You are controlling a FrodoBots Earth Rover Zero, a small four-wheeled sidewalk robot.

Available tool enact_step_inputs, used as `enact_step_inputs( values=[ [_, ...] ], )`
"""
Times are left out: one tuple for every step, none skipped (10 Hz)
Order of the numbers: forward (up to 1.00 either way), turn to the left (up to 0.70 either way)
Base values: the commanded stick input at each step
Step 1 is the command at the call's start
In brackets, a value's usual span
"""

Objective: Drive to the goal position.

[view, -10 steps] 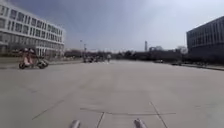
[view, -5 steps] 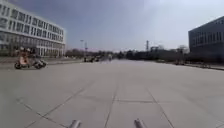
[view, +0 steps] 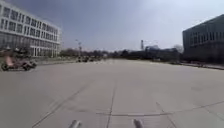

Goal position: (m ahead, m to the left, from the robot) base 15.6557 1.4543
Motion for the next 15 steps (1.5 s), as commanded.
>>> enact_step_inputs(
  values=[
    [0.85,0.01],
    [0.85,0.01],
    [0.85,0.01],
    [0.85,0.01],
    [0.85,0.01],
    [0.85,0.01],
    [0.85,0.01],
    [0.85,0.01],
    [0.85,0.01],
    [0.85,0.01],
    [0.85,0.01],
    [0.85,0.01],
    [0.85,0.01],
    [0.85,0.01],
    [0.85,0.01]
  ],
)
